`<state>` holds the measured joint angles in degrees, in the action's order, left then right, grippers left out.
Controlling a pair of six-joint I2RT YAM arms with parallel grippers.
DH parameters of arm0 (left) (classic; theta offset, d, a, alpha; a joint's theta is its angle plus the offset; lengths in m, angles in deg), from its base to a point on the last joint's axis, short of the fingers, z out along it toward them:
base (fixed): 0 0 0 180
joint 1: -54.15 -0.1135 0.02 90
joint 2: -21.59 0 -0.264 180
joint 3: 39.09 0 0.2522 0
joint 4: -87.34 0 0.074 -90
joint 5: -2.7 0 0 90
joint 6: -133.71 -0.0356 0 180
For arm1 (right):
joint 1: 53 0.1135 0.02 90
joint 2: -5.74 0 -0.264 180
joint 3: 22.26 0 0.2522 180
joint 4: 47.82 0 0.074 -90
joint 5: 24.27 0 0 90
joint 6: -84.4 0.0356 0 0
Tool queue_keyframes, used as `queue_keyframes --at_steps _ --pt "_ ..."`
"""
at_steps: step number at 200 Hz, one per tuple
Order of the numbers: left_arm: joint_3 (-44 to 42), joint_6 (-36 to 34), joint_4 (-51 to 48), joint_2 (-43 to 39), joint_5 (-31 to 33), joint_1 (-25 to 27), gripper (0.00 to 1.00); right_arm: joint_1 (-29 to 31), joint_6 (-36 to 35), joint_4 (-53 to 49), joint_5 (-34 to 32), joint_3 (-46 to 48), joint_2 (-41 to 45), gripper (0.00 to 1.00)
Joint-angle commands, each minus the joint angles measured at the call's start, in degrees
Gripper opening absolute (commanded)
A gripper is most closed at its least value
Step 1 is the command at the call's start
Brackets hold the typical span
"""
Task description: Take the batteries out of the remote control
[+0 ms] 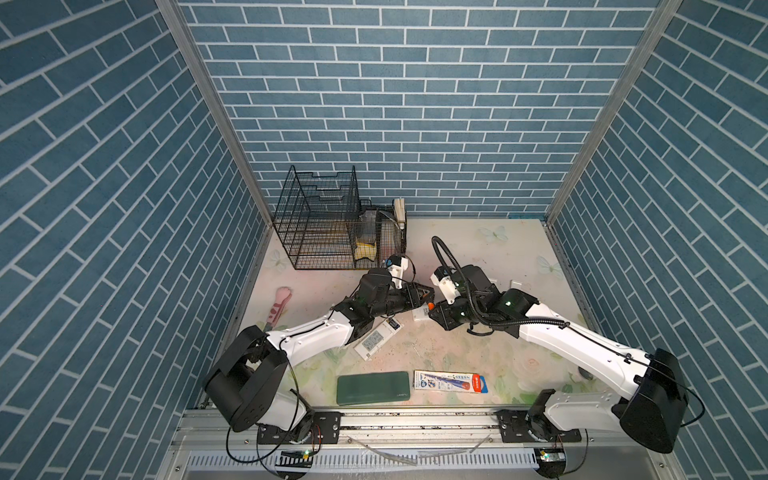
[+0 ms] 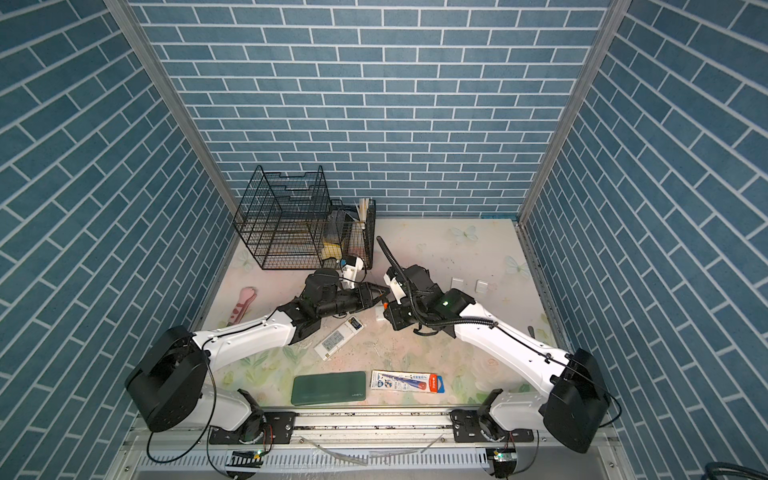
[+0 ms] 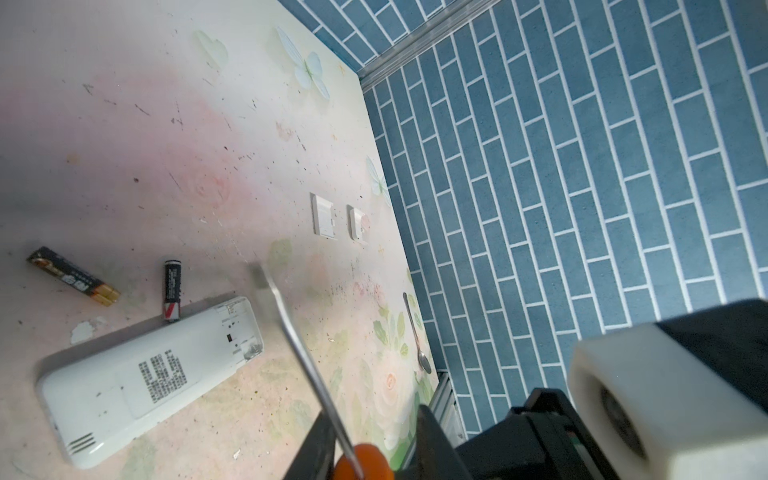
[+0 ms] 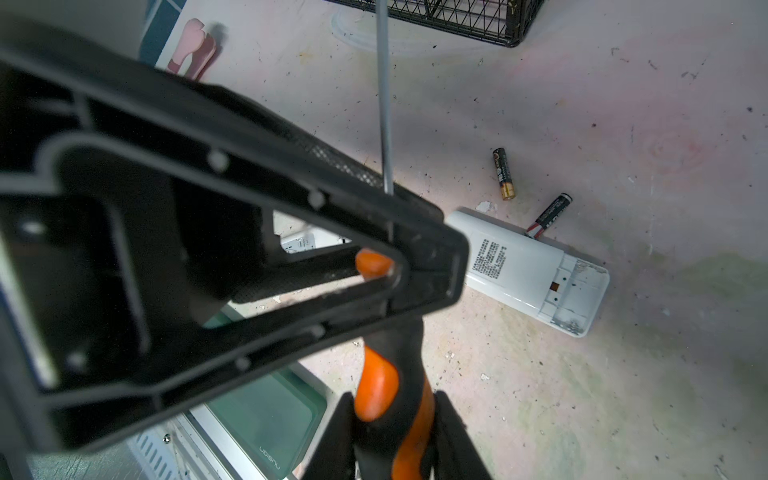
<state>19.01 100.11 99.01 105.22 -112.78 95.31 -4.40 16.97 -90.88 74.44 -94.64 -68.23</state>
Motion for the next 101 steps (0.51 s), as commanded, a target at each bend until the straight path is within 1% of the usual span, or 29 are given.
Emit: queue_keyframes --at_steps 1,45,58,79,101 --pt "0.84 -0.3 2.34 0.65 -0.06 0.32 0.28 0.38 -1.04 0.12 -0.85 -2.68 0.32 0.0" --pt "0.22 -0.05 3.17 1.0 -0.28 0.32 0.26 0.41 -1.03 0.18 -1.46 -2.98 0.2 0.0" --pt "-0.04 0.22 3.44 1.09 -0.32 0.32 0.24 0.37 -1.03 0.12 -1.5 -3.25 0.15 0.0" --pt "-0.36 0.46 3.91 1.33 -0.21 0.32 0.14 0.37 -1.1 0.24 -1.76 -3.38 0.15 0.0" --pt "-0.74 0.9 4.6 1.81 -0.19 0.26 0.02 0.36 -0.78 0.93 -1.68 -3.11 0.12 0.0"
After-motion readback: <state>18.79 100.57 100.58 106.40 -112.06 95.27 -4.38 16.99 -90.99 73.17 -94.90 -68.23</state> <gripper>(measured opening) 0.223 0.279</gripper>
